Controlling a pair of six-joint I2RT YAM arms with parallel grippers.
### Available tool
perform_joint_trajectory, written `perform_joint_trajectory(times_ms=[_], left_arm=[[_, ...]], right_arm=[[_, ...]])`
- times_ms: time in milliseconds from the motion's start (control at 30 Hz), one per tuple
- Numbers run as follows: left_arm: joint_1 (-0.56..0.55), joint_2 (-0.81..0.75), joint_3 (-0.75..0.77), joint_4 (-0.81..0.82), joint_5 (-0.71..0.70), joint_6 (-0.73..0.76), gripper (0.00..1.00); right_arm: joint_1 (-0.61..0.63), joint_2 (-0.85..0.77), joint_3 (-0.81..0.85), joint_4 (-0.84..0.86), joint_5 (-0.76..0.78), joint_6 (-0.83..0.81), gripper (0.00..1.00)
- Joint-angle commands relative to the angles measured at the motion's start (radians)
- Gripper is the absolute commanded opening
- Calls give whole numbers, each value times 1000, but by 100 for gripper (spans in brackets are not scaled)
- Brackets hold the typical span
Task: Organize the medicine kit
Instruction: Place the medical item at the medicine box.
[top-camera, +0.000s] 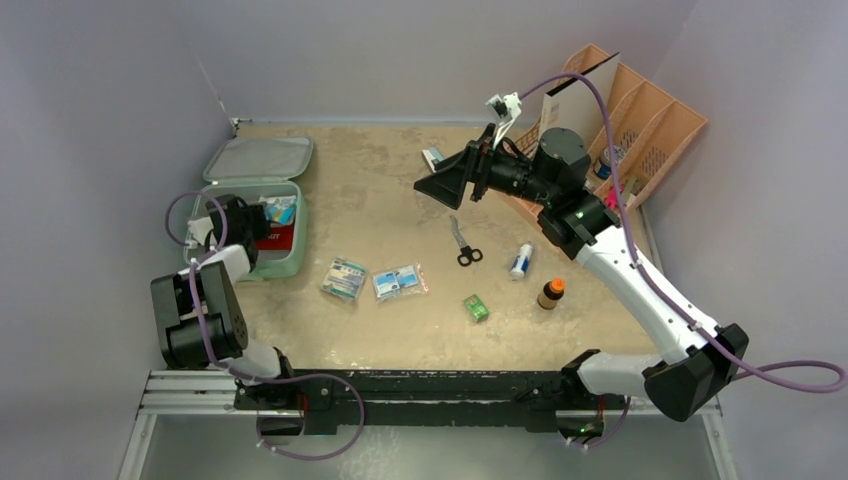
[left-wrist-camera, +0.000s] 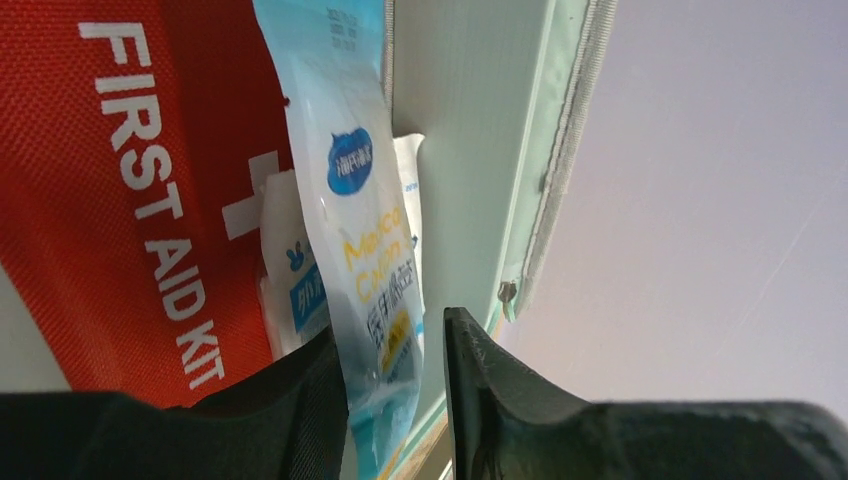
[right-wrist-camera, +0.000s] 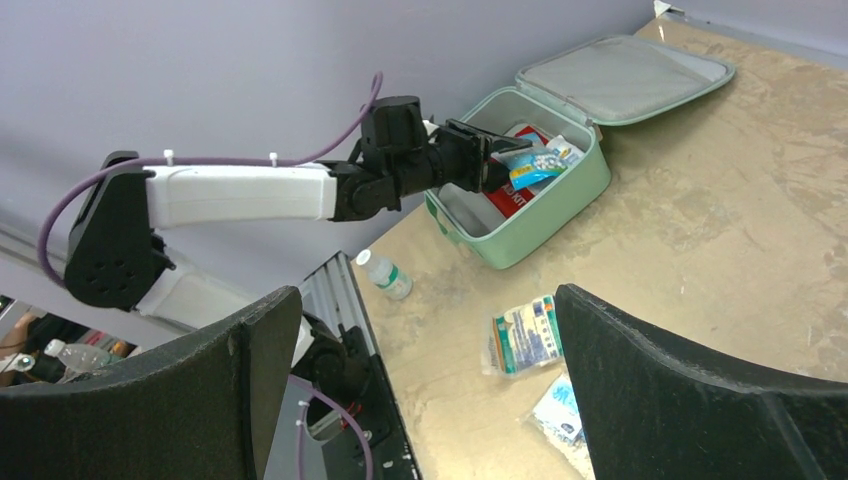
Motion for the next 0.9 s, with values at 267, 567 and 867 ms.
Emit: perform_joint_trajectory(times_ms=[267,567,867], left_arm=[[-5,-163,69,-306,-12,-18,56],[-7,-183,86,-398,3,-1,52],[-11,-142,88,-387,-11,21,51]], right_arm=[[2,7,14,17,-7,4,99],[2,-2,8,22,-3,6,99],[2,-11,-2,15,-2,9,99]])
